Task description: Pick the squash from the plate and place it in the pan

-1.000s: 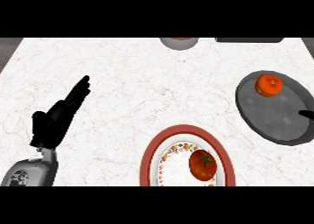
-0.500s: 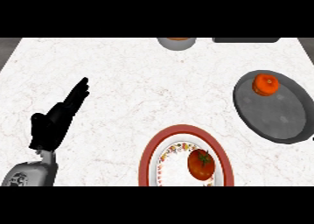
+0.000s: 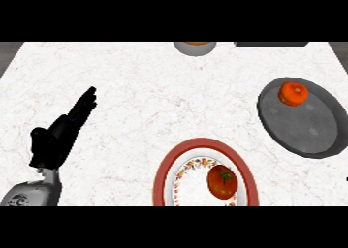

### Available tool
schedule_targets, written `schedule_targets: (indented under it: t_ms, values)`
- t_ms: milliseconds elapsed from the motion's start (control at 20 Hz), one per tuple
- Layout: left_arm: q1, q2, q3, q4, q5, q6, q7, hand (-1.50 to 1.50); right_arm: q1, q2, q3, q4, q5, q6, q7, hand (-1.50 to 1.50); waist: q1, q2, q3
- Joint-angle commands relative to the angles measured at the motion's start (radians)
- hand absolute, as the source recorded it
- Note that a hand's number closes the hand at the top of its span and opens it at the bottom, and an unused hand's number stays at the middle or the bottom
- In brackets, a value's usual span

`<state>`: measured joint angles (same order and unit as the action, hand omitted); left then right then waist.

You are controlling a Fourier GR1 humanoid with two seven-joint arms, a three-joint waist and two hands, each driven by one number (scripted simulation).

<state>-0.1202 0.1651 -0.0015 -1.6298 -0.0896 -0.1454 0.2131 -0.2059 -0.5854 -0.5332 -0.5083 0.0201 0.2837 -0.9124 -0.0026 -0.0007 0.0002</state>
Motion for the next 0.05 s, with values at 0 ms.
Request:
schedule_targets:
  t_ms: [0]
  values:
    - [-0.024, -0.004, 0.001, -0.033, -0.003, -0.002, 0.051, 0.00, 0.084, 0.011, 0.010, -0.018, -0.014, 0.052, -0.120, -1.50, 0.001, 0.000, 0.000]
